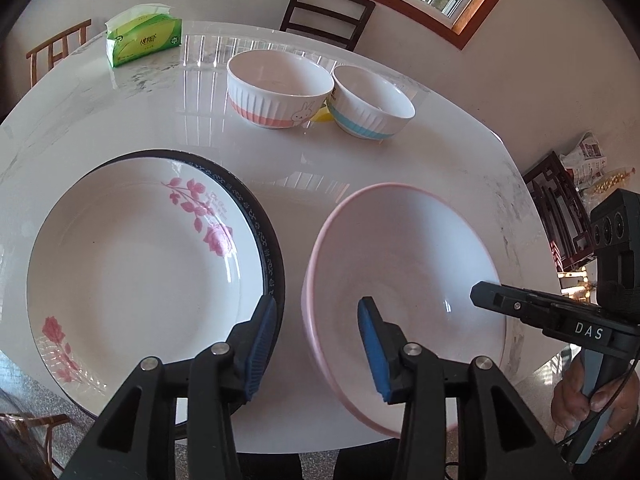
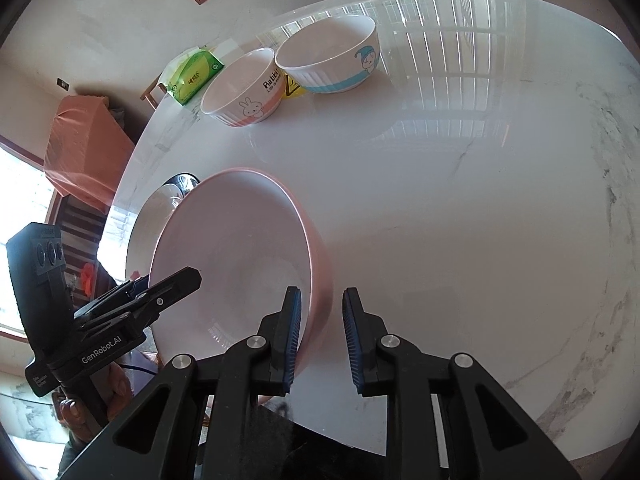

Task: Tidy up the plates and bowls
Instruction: 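Lower the pink bowl beside the plate stack and open both grippers, then move both grippers to the pink-striped Rabbit bowl and close on its rim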

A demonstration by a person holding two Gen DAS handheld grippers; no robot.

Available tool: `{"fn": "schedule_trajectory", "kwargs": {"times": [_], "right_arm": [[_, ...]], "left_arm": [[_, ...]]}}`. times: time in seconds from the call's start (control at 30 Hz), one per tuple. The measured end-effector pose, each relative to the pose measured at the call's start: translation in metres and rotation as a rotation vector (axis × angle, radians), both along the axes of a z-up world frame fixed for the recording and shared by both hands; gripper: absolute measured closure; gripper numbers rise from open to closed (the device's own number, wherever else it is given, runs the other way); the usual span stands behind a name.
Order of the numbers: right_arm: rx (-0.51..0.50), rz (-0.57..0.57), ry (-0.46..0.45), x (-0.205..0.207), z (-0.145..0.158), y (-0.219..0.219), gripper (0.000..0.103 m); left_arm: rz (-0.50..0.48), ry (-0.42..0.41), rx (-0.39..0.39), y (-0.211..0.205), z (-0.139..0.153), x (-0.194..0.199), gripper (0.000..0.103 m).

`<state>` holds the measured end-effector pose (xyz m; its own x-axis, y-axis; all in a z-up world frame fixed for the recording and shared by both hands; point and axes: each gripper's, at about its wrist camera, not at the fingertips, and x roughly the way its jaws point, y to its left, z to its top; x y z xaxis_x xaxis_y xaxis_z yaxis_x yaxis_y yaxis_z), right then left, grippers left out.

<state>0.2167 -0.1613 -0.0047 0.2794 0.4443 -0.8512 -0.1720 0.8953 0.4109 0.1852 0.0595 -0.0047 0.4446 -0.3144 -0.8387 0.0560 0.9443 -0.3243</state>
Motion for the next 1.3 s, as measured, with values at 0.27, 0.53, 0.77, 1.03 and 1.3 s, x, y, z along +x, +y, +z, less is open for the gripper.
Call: {"fn": "schedule_trajectory", "kwargs": {"times": [0.27, 0.53, 0.77, 1.03, 1.3], "right_arm": [[0.016, 0.015, -0.123, 0.003, 0.043, 0.001, 0.077], [0.095, 0.064, -0.105, 0.02, 0.067, 0.028, 0.067], [0.134, 0.078, -0.07, 0.044, 0.076, 0.057, 0.064], [0.162, -0.001, 0.028, 0.091, 0.058, 0.078, 0.059], [0.196, -0.128, 0.13, 0.133, 0.029, 0.077, 0.059]], "left_arm": [[0.04, -0.123, 0.032, 0.023, 0.044, -0.011, 0.058], [0.066, -0.127, 0.055, 0.039, 0.059, 0.01, 0.057], [0.065, -0.152, 0.146, 0.043, 0.063, 0.037, 0.057], [0.071, -0.153, 0.178, 0.059, 0.059, 0.091, 0.057], [0.083, -0.235, 0.321, 0.058, 0.054, 0.14, 0.057]]}}
